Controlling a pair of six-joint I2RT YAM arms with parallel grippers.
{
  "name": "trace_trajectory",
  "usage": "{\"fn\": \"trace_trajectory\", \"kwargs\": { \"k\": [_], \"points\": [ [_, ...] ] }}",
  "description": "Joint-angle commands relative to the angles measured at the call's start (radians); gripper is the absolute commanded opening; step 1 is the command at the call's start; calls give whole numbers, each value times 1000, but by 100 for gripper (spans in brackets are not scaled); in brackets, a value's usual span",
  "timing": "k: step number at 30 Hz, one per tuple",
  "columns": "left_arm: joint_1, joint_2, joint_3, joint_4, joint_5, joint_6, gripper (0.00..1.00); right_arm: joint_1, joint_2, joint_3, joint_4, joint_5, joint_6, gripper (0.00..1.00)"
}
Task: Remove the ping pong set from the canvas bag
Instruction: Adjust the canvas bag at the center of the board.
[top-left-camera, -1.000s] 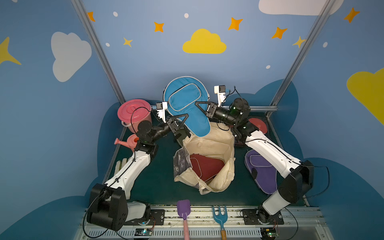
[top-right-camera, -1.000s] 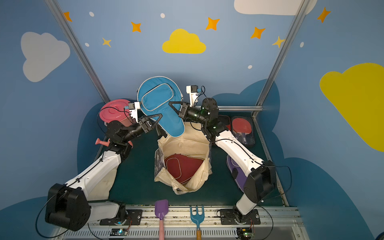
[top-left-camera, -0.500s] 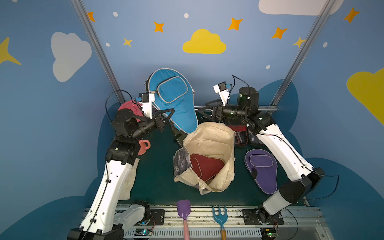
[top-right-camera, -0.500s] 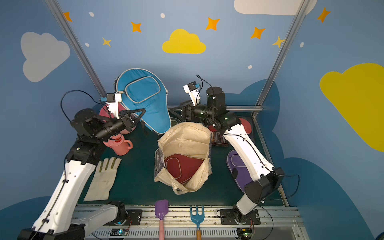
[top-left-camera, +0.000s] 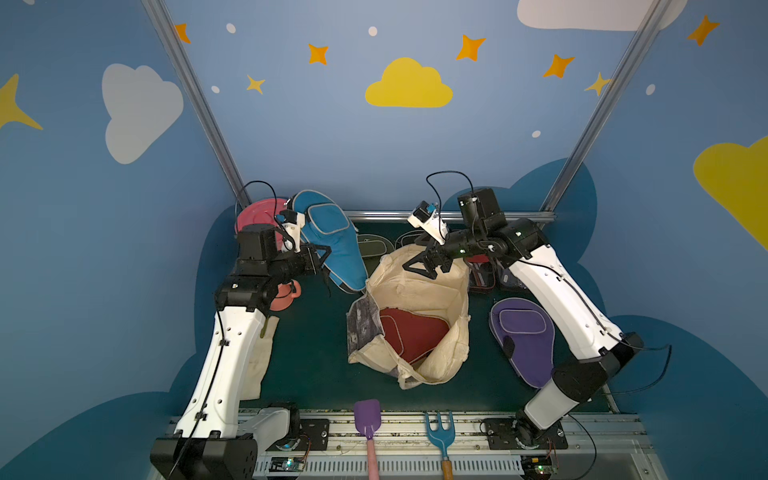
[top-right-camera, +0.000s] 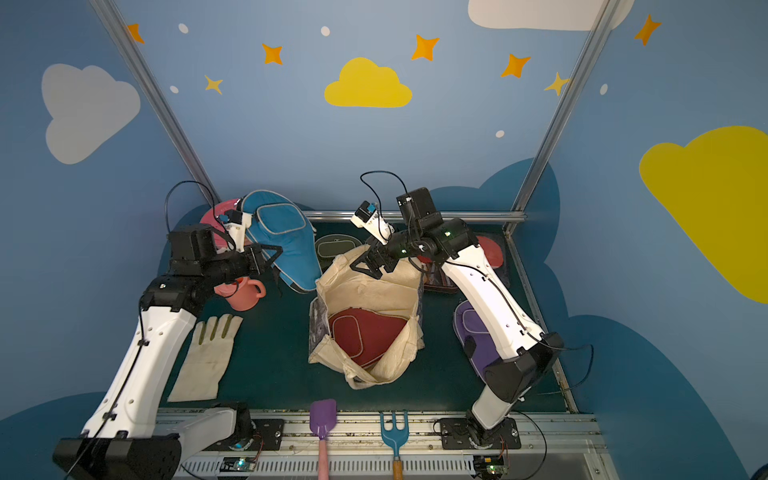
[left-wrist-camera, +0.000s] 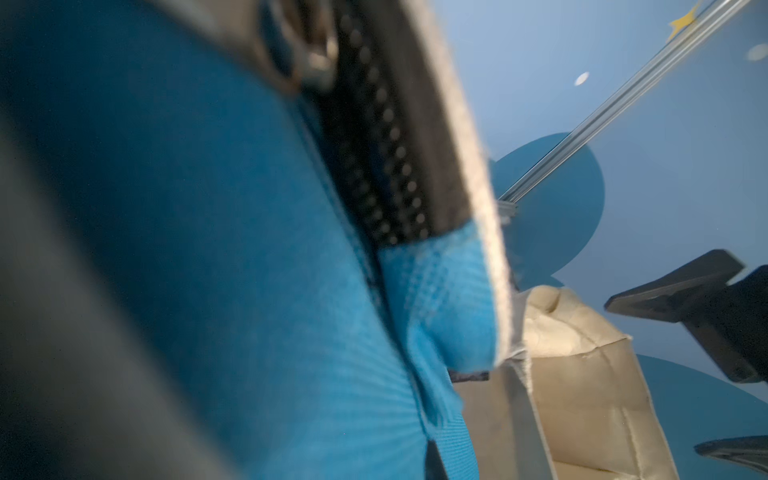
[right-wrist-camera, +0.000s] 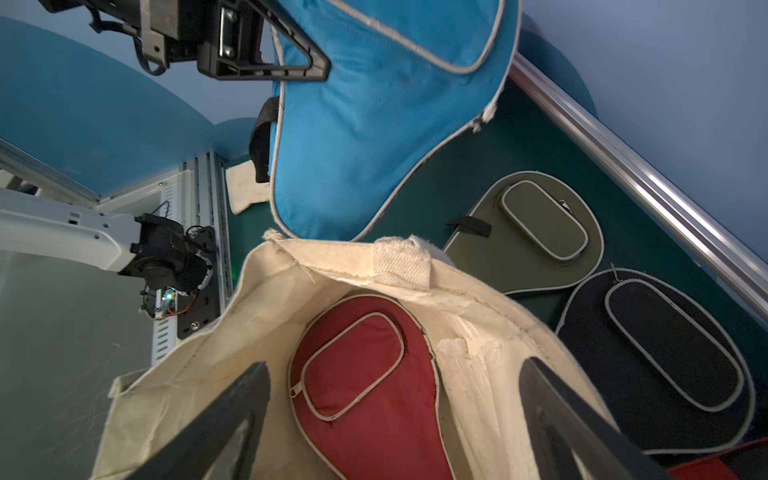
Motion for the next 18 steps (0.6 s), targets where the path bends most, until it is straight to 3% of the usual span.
{"fn": "trace_trajectory", "kwargs": {
  "k": [1,9,14,16,18],
  "points": [
    [11,-23,28,108,-2,36,3,7,35,37,-29,44,-80,91],
    [25,26,-30,88,-55,100,3,22,244,280,-146,36,-171,91],
    [28,66,-56,86,-62,137,3,33,319,342,-170,32,-195,91],
    [32,76,-64,89,-58,143,3,33,332,349,-187,1,-200,89],
    [34,83,-75,98,-57,143,3,33,337,343,-202,-21,-205,80]
  ]
}}
